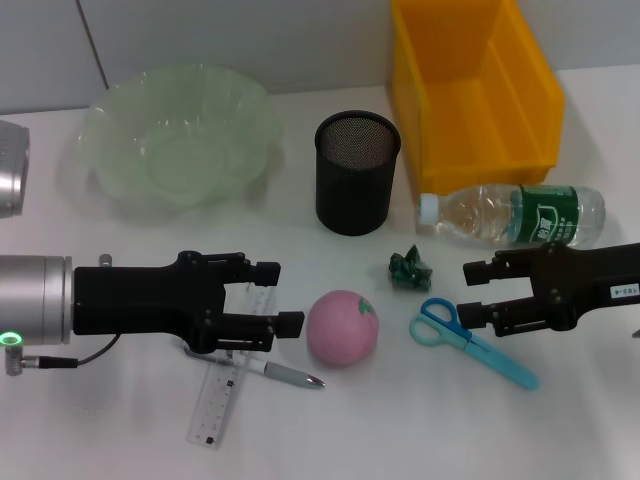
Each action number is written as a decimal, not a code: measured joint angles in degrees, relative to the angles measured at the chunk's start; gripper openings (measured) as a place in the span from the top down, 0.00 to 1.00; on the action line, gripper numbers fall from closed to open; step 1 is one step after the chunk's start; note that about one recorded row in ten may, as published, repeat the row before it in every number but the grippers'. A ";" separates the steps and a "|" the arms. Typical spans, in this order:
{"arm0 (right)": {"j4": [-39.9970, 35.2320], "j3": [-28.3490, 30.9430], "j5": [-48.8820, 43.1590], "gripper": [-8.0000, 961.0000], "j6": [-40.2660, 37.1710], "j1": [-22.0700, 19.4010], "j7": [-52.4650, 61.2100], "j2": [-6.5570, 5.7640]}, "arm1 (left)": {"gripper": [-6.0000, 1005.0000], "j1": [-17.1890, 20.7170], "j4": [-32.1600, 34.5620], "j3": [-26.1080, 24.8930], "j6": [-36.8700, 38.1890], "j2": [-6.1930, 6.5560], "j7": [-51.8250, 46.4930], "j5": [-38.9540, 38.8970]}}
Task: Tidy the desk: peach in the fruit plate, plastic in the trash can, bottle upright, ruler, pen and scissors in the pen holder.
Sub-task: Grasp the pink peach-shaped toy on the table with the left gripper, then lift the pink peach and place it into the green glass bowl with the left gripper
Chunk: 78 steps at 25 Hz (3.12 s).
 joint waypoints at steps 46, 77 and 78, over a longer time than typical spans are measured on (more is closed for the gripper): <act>-0.25 -0.04 -1.80 0.20 0.08 -1.66 -0.32 0.50 | 0.21 -3.57 -1.87 28.22 -22.23 -0.96 10.57 -13.13; -0.60 0.49 -1.82 0.20 0.17 -1.34 -0.25 0.22 | 0.54 -0.52 3.69 31.25 -26.10 -0.38 11.08 -20.58; -0.60 0.49 -1.82 0.20 0.17 -1.34 -0.25 0.22 | 0.57 0.24 4.38 29.67 -25.17 -0.34 11.58 -21.57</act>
